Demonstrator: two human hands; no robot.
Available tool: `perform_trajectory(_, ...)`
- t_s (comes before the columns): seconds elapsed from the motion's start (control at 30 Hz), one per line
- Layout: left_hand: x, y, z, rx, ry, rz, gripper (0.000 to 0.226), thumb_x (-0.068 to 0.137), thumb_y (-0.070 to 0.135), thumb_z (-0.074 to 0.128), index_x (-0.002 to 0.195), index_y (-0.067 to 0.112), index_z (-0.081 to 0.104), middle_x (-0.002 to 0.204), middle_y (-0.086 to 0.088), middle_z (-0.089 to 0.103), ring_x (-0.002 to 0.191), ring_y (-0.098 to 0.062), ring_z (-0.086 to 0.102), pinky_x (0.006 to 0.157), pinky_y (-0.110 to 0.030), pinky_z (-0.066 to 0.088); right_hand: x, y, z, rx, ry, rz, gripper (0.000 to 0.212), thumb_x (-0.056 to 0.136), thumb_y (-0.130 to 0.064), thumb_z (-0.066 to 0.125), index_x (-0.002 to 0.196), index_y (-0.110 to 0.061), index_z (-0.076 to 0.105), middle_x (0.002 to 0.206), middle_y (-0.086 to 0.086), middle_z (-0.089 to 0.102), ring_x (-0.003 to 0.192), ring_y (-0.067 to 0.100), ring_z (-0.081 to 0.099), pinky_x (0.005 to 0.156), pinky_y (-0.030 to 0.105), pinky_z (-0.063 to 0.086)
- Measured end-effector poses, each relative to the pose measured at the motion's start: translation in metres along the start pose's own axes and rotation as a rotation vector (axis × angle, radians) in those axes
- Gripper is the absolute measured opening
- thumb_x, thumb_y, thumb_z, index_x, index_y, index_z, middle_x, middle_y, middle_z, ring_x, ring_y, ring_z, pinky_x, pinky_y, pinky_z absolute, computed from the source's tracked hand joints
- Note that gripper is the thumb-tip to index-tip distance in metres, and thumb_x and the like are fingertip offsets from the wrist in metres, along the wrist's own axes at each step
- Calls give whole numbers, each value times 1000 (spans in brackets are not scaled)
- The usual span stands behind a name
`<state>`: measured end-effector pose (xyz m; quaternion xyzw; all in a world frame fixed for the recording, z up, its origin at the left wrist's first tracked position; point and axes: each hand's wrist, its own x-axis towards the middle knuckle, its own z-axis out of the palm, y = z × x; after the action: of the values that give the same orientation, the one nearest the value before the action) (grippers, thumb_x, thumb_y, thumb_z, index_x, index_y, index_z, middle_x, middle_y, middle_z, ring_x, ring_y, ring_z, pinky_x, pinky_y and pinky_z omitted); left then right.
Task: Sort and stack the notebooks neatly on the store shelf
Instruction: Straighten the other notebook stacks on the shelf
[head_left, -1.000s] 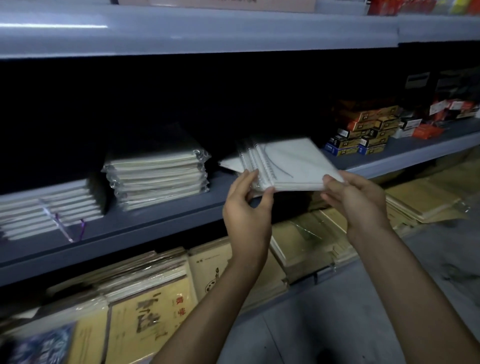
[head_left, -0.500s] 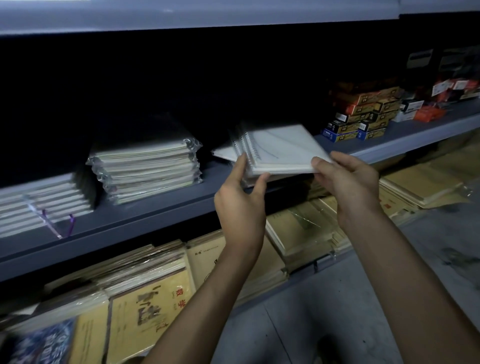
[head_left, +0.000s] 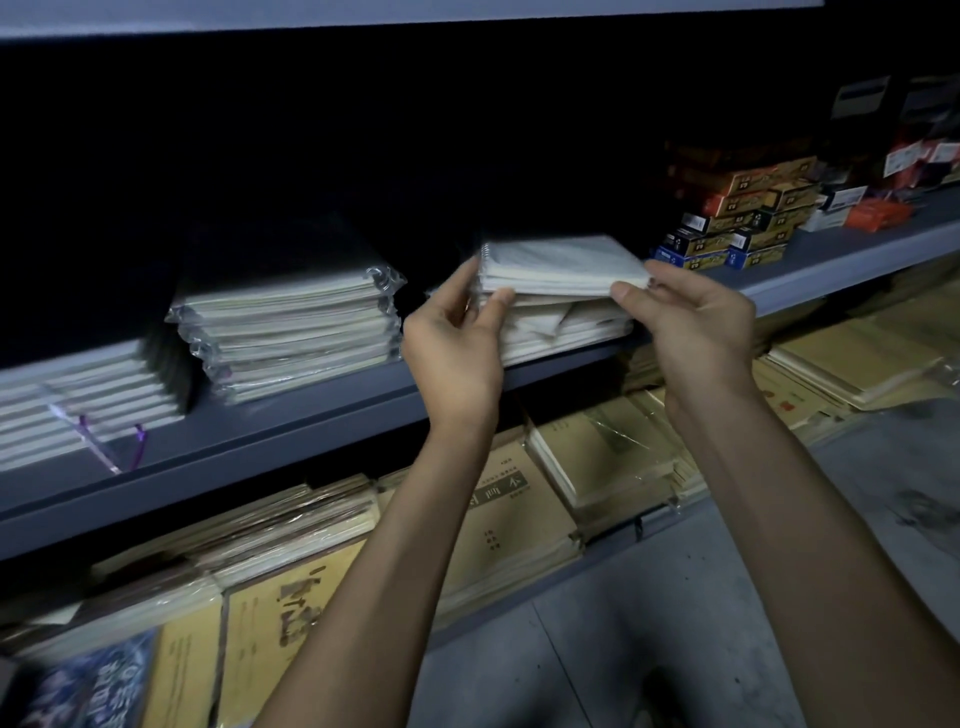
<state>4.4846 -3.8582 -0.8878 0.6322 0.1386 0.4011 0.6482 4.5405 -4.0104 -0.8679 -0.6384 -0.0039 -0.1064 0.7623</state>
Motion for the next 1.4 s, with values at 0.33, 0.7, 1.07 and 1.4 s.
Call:
perform_trajectory(0.33,-7,-15,-6,440,-85,171,51,97,25,73,146,23,58,136,10,66,124,-8,62,108,-37,53,-5,-3,13,290,151,246,42,82,-3,83,122,-6,69,116,11,72,99,21,74,85,27,62)
perform_trajectory(0.7,-22,-25,-1,553,92,139,49,104,16,47,153,10,42,154,-4,45,136,-22,48,109,-46,47,9,-10,10,247,12,555,22,85,-9,81,99,-3,66,100,19,74,83,24,75,67,33,65)
perform_trajectory(1.07,3,-17,3,763,-26,-27,69,100,15,49,165,10,25,170,-7,31,145,-30,44,113,-48,41,6,-17,-20,324,43,571,35,84,-8,80,116,-2,67,104,16,73,95,22,73,70,32,64)
perform_trajectory(1.4,5,4,-4,529,-53,-180,91,66,34,37,157,28,41,154,6,47,122,-28,58,108,-52,44,0,-17,-22,384,20,550,28,83,-4,80,107,3,66,105,20,74,98,26,74,76,35,64)
